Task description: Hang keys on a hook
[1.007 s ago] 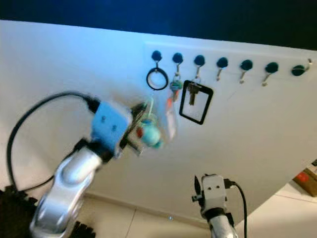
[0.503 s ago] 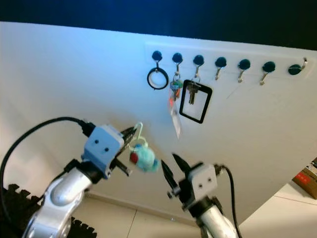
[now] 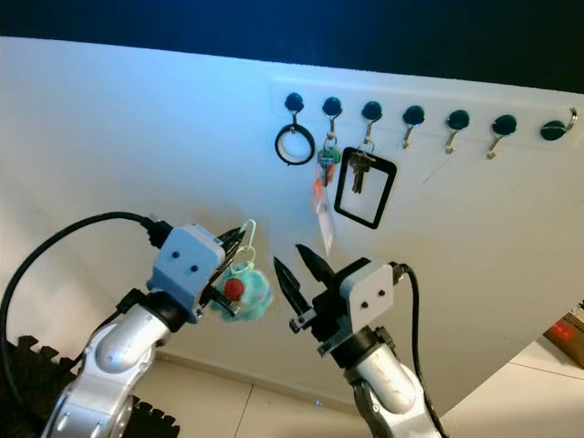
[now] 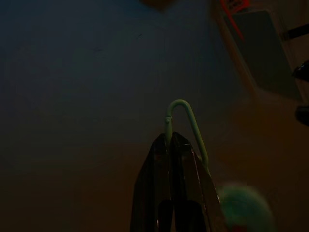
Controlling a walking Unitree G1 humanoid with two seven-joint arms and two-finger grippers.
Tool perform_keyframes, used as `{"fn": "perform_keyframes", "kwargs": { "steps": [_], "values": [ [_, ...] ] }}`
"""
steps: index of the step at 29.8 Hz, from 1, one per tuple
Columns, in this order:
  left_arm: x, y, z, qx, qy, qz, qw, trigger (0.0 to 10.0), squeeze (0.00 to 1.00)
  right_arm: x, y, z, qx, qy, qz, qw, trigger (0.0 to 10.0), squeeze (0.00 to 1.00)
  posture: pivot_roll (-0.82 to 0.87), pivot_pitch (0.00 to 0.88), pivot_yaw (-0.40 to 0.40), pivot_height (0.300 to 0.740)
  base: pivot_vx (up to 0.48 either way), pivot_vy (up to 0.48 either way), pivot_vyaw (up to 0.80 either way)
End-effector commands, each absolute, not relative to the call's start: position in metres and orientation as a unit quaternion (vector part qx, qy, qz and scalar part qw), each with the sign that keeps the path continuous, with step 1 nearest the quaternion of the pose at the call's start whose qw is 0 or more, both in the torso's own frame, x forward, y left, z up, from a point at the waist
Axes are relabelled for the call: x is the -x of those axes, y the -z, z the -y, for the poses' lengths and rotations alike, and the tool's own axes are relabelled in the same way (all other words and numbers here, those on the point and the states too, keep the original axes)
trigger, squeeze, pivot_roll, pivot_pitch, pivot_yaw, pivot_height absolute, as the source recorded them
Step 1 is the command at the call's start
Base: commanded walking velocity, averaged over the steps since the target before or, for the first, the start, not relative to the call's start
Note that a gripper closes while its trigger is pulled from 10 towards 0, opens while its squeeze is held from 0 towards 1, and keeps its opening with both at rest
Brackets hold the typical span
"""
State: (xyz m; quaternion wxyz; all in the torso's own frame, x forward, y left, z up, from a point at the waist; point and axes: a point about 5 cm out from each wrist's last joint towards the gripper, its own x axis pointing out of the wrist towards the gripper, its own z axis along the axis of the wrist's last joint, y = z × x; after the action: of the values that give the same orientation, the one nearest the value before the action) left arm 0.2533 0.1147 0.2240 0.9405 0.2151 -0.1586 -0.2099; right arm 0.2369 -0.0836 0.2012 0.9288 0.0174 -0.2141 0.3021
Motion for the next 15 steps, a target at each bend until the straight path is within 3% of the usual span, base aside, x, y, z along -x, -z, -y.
{"fn": "perform_keyframes", "kwargs": {
  "steps": [1,15],
  "values": [
    [-0.251,-0.229,-0.112,-0.206,0.212,0.174,0.939,10.0,0.00,-0.239,-0.199,0.082,-0.030,-0.305,0.200,0.931,10.0,0.00,0.08,0.158,0.019,0.740,0.000,0.000,0.00],
    [-0.245,-0.235,-0.105,-0.189,0.227,0.188,0.937,10.0,0.00,-0.248,-0.201,0.072,-0.060,-0.329,0.176,0.926,10.0,0.00,0.10,0.169,0.007,0.740,0.000,0.000,0.00]
  ]
}}
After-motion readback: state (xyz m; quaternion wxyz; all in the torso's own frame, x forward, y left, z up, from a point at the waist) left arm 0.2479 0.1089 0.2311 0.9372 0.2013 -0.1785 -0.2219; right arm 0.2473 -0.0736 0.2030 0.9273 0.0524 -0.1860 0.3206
